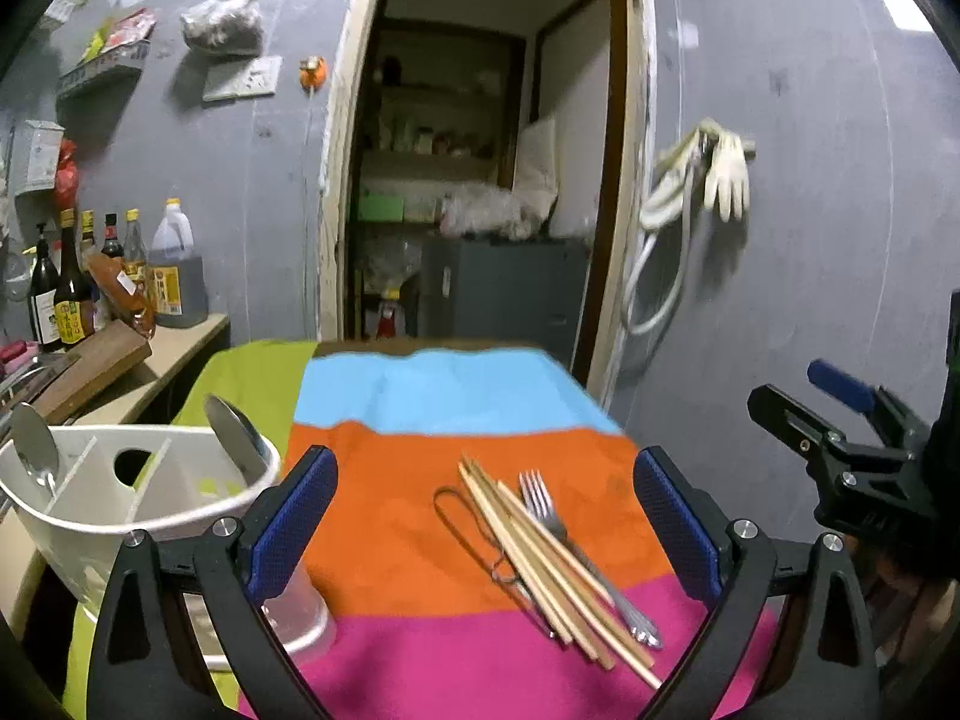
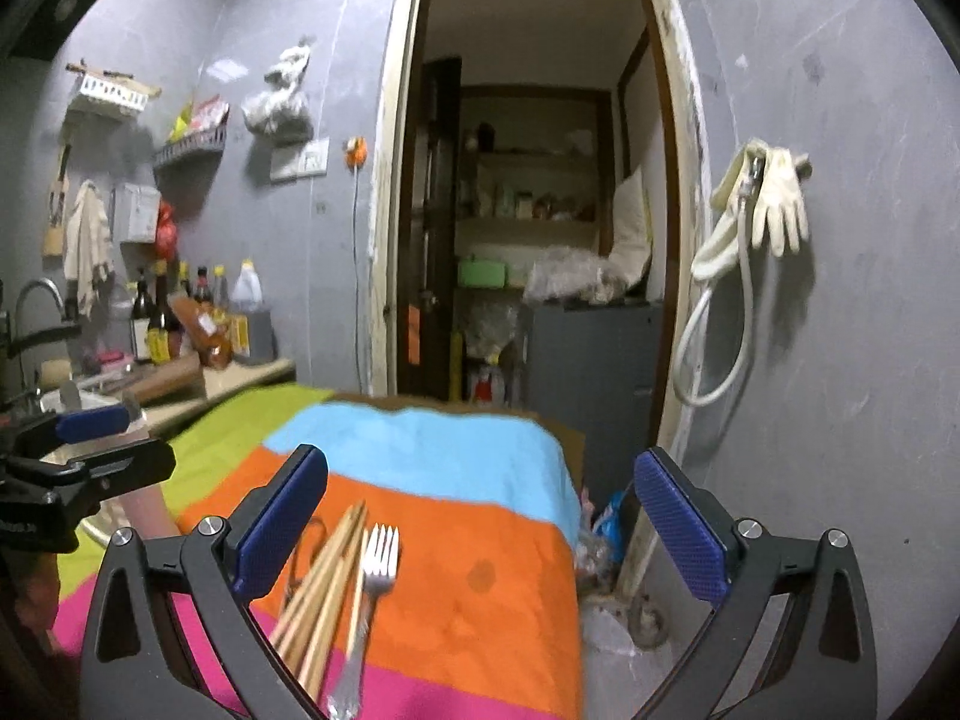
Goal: Organize utensils
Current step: 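Move both tools back to the utensils and close the right tool on the fork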
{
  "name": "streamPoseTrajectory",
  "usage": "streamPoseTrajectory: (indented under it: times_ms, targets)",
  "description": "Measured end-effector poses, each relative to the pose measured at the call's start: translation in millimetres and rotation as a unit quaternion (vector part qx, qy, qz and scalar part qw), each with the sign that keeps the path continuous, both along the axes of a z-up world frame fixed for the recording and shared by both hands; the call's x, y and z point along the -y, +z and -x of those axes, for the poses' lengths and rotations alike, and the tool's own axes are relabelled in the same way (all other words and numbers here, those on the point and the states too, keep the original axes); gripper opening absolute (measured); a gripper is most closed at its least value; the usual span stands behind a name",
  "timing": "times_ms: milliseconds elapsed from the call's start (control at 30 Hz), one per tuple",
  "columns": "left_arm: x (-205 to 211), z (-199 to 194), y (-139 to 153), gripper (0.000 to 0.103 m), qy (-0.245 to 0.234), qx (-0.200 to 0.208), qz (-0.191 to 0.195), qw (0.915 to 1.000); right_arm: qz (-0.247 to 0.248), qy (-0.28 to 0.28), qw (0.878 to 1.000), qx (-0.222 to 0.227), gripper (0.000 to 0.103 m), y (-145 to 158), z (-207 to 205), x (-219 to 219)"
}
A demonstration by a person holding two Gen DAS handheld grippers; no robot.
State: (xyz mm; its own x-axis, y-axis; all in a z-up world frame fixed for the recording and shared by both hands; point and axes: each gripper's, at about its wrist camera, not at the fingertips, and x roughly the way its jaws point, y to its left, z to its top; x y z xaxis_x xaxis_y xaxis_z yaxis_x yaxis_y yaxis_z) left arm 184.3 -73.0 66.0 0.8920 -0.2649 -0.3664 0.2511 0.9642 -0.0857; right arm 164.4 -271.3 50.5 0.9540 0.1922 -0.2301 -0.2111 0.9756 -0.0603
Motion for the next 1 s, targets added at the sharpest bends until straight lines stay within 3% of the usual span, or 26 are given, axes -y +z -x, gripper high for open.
streamPoseTrajectory:
  times_ms: [200,433,633,1000]
  targets:
    - [13.9,-7.7,-24.1,0.095,-0.004,-0.042,-0.036,0.9985,0.013,0.027,0.997,-0.071,0.098,-19.9,-16.9,2.6]
    - [14.3,-27.3,-47.9,0.069,-0.01,-0.107,-0.04,0.9934,0.011,0.057,0.987,-0.15,0.078,-39.2,-36.7,-0.1]
    - [16.7,-51.6,-68.8,0.051,-0.019,-0.176,-0.054,0.9828,0.037,0.087,0.974,-0.206,0.061,-56.0,-50.3,-15.7]
    - [18.3,-84.2,-98.0,0.04,-0.037,-0.243,-0.062,0.9673,0.076,0.112,0.955,-0.264,0.051,-82.3,-75.3,-40.5]
